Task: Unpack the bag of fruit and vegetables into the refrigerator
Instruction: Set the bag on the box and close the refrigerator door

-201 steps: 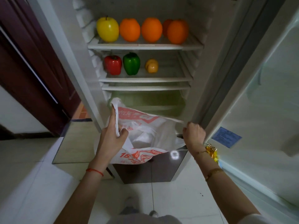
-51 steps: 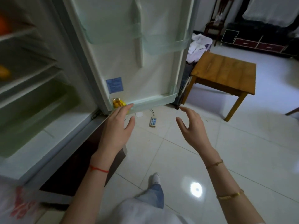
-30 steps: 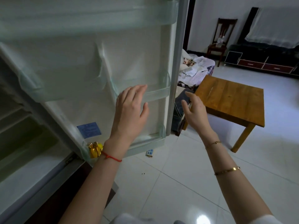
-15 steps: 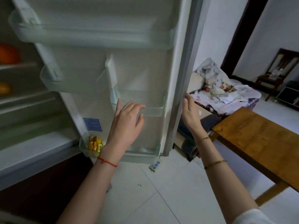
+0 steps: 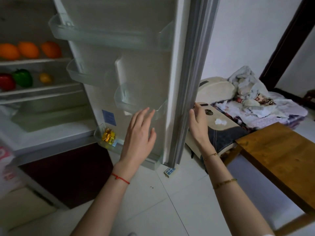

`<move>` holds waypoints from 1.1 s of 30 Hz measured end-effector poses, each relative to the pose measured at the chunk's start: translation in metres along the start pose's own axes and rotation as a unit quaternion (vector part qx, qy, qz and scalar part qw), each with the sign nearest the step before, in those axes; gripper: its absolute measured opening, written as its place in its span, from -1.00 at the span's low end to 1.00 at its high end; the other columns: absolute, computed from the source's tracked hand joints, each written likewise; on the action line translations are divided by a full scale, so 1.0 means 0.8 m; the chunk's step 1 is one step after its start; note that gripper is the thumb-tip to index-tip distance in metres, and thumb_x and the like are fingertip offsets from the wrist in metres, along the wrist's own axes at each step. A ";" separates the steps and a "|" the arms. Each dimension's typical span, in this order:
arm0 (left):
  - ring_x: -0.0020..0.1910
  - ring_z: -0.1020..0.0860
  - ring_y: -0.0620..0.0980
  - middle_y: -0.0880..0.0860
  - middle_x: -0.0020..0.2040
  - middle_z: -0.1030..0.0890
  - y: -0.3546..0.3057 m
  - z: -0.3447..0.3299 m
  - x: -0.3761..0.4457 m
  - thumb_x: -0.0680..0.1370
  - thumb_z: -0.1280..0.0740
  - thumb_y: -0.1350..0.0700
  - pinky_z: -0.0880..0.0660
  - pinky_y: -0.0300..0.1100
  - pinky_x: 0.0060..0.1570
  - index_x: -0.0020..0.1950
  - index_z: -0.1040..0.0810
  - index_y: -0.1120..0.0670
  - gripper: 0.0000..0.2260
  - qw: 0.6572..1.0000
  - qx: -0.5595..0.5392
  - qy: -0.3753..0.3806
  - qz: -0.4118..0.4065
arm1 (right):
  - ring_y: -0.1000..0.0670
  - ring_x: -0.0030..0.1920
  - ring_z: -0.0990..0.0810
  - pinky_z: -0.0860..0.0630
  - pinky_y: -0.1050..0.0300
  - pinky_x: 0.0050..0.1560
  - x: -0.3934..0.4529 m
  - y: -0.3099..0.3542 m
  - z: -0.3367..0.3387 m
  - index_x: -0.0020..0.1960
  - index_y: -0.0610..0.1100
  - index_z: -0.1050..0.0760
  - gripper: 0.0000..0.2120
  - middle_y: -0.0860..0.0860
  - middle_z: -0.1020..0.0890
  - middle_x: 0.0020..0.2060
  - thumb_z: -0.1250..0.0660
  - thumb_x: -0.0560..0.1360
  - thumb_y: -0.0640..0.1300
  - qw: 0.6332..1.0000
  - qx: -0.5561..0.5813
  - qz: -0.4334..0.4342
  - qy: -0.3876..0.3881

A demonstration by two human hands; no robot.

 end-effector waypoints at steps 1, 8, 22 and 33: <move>0.41 -0.34 0.06 0.11 0.42 -0.42 -0.008 0.003 -0.009 0.56 -0.27 0.24 -0.30 -0.03 0.43 0.47 -0.38 0.16 -0.55 1.000 -0.007 -0.008 -0.002 | 0.01 0.29 -0.46 -0.40 -0.10 0.35 -0.010 0.002 0.001 0.44 -0.18 -0.32 -0.56 -0.07 -0.49 0.28 -0.12 0.62 -0.02 1.000 0.002 0.008 -0.002; 0.34 -0.41 -0.03 0.03 0.37 -0.46 -0.036 0.002 -0.054 0.58 -0.27 0.20 -0.40 -0.04 0.34 0.51 -0.32 0.08 -0.52 0.998 -0.048 0.028 0.019 | -0.04 0.26 -0.47 -0.43 -0.15 0.29 -0.071 0.012 0.000 0.46 -0.03 -0.29 -0.56 0.00 -0.45 0.20 -0.09 0.62 0.06 0.998 -0.004 0.063 -0.012; 0.24 -0.47 -0.11 0.02 0.28 -0.46 0.004 0.054 -0.134 0.57 -0.33 0.15 -0.46 -0.16 0.26 0.48 -0.27 0.03 -0.50 0.981 -0.115 -0.049 0.147 | 0.11 -0.04 -0.46 -0.34 0.44 0.04 -0.167 0.080 -0.042 0.18 -0.26 -0.46 -0.79 -0.10 -0.53 -0.06 -0.29 0.56 -0.30 0.968 -0.020 0.249 -0.001; 0.37 -0.43 0.03 0.07 0.47 -0.35 0.075 0.158 -0.209 0.60 -0.32 0.07 -0.44 -0.12 0.30 0.55 -0.20 0.06 -0.45 0.973 -0.102 -0.067 0.195 | -0.06 0.47 -0.32 -0.37 -0.15 0.38 -0.262 0.155 -0.137 0.46 -0.29 -0.29 -0.52 -0.11 -0.38 0.44 -0.24 0.57 -0.23 0.949 0.028 0.303 0.076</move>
Point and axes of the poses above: each hand's wrist, its own x-axis towards the middle knuckle, its own z-axis out of the back of the hand, y = z × x, the point moved 3 cm from there along x, towards the middle knuckle
